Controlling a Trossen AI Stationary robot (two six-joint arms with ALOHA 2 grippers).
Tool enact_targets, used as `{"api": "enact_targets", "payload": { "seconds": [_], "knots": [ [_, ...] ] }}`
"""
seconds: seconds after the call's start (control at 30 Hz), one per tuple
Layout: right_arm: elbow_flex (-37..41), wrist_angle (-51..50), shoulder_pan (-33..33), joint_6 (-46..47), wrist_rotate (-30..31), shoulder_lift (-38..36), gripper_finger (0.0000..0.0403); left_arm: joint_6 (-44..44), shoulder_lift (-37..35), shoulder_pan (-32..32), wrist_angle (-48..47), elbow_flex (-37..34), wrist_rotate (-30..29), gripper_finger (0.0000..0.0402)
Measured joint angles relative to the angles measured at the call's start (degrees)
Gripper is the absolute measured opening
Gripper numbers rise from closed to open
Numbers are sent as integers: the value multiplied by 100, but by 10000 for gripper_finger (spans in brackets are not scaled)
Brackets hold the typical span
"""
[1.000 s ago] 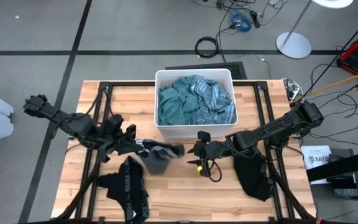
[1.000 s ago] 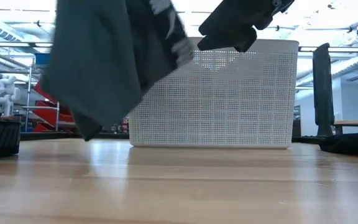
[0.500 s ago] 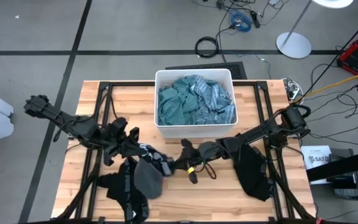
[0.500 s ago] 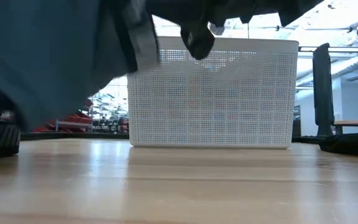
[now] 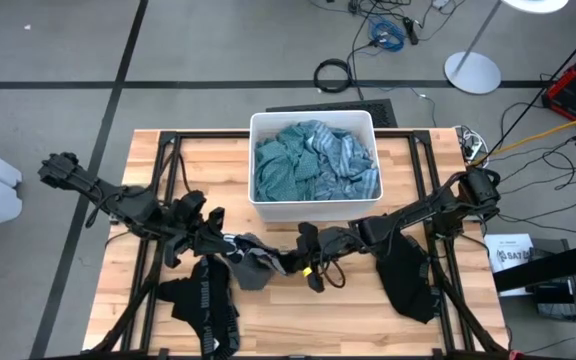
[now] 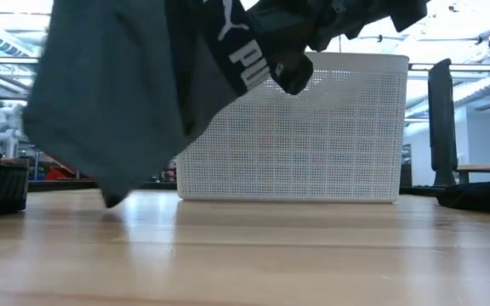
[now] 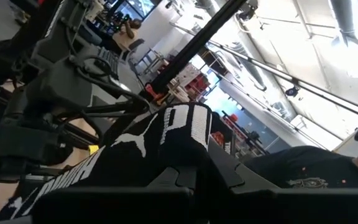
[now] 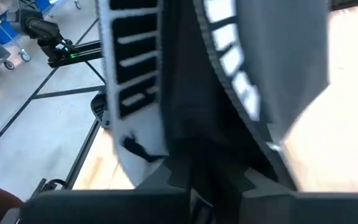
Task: Sort clothes
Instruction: Put the gray underwear into the white laundry organizer
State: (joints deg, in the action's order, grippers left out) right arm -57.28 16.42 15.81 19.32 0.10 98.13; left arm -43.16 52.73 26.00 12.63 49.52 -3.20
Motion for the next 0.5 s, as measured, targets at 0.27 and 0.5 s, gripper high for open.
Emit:
{"api": "enact_targets", "payload": {
  "seconds": [0.27,0.5],
  "knots": [
    [-692,-1041,0,-546,66,-7,134,0,0,0,-36,0,3,11],
    [-1428,-2798,0,-451,346,-12,232,4,0,2,-36,0,155,11]
  ]
}}
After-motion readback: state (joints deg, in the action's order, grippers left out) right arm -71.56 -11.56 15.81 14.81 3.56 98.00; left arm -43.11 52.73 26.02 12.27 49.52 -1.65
